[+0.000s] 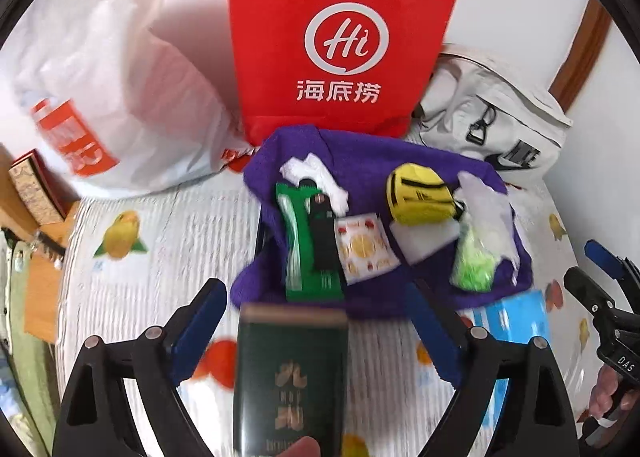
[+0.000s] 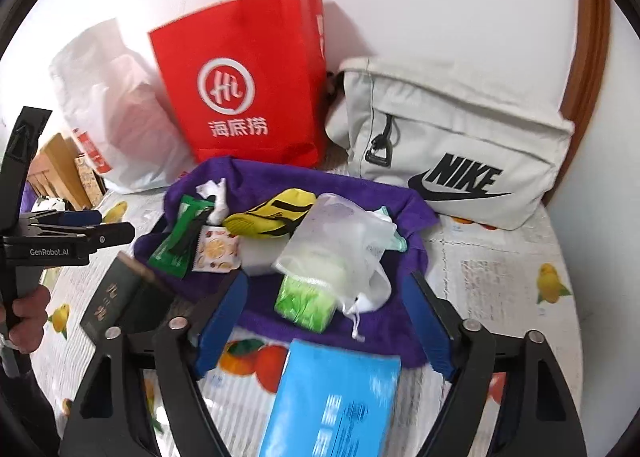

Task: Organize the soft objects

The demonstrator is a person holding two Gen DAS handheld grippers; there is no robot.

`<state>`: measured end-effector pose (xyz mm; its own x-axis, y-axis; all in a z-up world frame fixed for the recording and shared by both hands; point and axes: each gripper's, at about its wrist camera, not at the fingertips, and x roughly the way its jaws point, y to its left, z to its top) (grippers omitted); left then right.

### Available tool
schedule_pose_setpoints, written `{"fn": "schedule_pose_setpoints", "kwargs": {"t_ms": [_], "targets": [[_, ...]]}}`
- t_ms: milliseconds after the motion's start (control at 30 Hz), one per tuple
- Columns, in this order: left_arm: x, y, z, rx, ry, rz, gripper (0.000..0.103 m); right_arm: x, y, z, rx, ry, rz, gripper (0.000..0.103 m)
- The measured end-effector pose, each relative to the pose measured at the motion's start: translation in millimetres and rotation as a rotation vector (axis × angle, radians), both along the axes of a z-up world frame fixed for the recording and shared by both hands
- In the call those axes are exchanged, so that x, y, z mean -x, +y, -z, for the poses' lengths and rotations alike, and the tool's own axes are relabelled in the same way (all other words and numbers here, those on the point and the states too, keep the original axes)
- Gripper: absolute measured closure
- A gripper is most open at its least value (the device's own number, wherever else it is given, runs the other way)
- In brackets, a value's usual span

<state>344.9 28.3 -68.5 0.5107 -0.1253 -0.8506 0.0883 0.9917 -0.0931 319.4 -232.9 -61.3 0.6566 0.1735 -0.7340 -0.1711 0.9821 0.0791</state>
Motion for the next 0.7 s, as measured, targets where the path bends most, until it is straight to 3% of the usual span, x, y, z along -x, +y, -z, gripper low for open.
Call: {"fn": "schedule_pose_setpoints", "kwargs": {"t_ms": [100,200,400,567,700], "targets": [[29,5,-10,0.001,-0.002,-0.017,0.01,27,3,-10,-0.005,-0.021,0.004,0.02],[60,5,-18,-0.011,-0.018,-0.033,0.008,58,3,-19,-0.04,-0.031,0.018,0.007],[122,0,-36,-0.032,-0.077,-0.044,0.008,115,-2,-32,-0.047,-0.055,0.056,0.005],[172,-7,-45,0.0,-0.121,-0.042,0.005,168,-5,-38,-0.023,-0.062,0.075,0.004],[210,-16,-47,-0.028,-0.156,-0.048,0.005,206,-10,-39,-0.045,-0.064,0.095,0.004]]}}
